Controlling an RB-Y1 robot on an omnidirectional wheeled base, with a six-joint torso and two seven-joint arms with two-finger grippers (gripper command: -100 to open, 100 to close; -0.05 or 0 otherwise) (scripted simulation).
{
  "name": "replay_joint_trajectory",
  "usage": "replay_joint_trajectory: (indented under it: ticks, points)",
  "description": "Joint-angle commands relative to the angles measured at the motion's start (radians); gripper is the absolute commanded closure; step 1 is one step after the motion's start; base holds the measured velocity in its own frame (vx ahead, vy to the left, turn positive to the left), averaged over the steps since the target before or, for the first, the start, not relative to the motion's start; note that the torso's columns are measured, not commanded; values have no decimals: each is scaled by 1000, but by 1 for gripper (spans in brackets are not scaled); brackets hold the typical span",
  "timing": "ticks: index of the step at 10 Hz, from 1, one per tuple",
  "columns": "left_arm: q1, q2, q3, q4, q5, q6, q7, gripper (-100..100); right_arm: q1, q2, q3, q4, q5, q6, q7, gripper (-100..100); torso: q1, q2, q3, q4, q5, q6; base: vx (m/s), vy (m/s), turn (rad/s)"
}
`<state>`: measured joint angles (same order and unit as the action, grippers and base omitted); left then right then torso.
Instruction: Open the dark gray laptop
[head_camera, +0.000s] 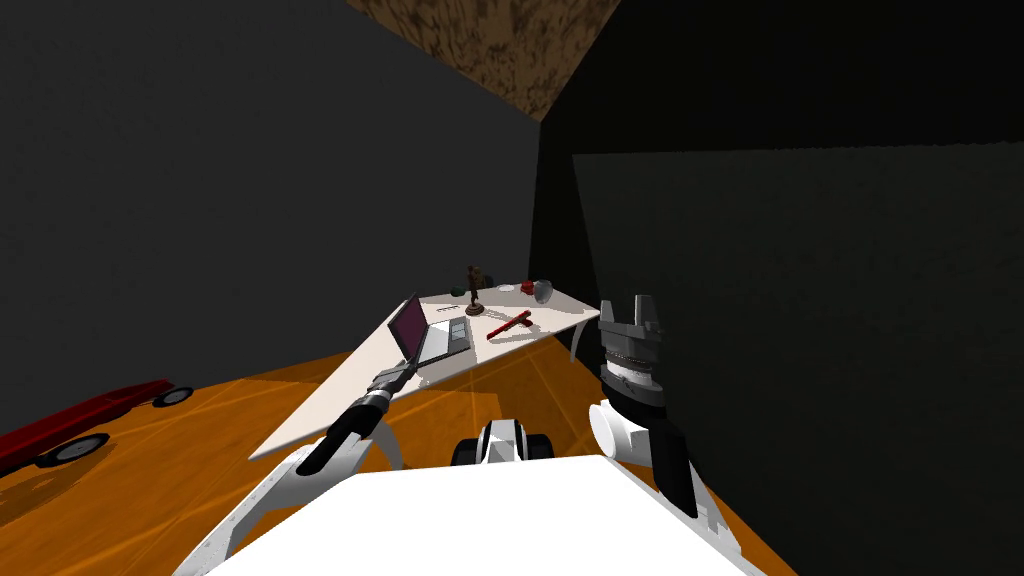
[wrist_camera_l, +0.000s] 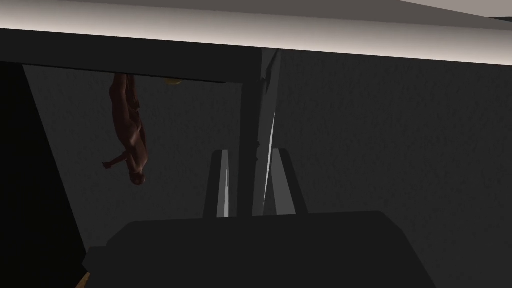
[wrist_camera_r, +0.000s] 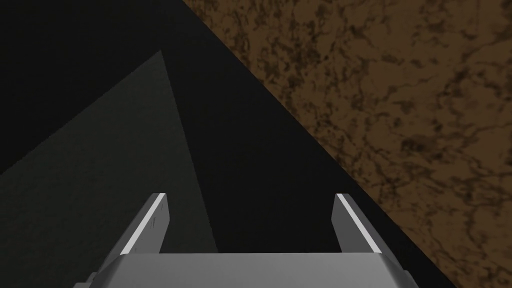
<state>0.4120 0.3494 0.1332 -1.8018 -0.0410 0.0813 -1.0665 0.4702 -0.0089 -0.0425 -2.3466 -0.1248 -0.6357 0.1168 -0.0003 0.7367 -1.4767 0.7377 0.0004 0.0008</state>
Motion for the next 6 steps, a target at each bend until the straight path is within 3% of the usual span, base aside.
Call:
replay_joint_trajectory:
  ticks: [1,2,3,5,6]
  points:
    - [2,-2,-2,-5,27,8,-79,100,0,0,0,0,0,0,0,0,-1,0,0,0,0,1,12,-7,9]
    - [2,-2,-2,-5,27,8,-86,100,0,0,0,0,0,0,0,0,0,0,0,0,0,1,0,0,0]
    - [6,-5,-6,-18,76,24,-126,100,0,0,0,0,0,0,0,0,0,0,0,0,0,2,15,-6,48]
    - [6,-5,-6,-18,79,24,-181,100,0,0,0,0,0,0,0,0,-1,-1,0,-1,0,1,15,-8,21]
    - [6,-5,-6,-18,79,24,-187,100,0,0,0,0,0,0,0,0,-1,-1,0,-1,0,2,0,0,0]
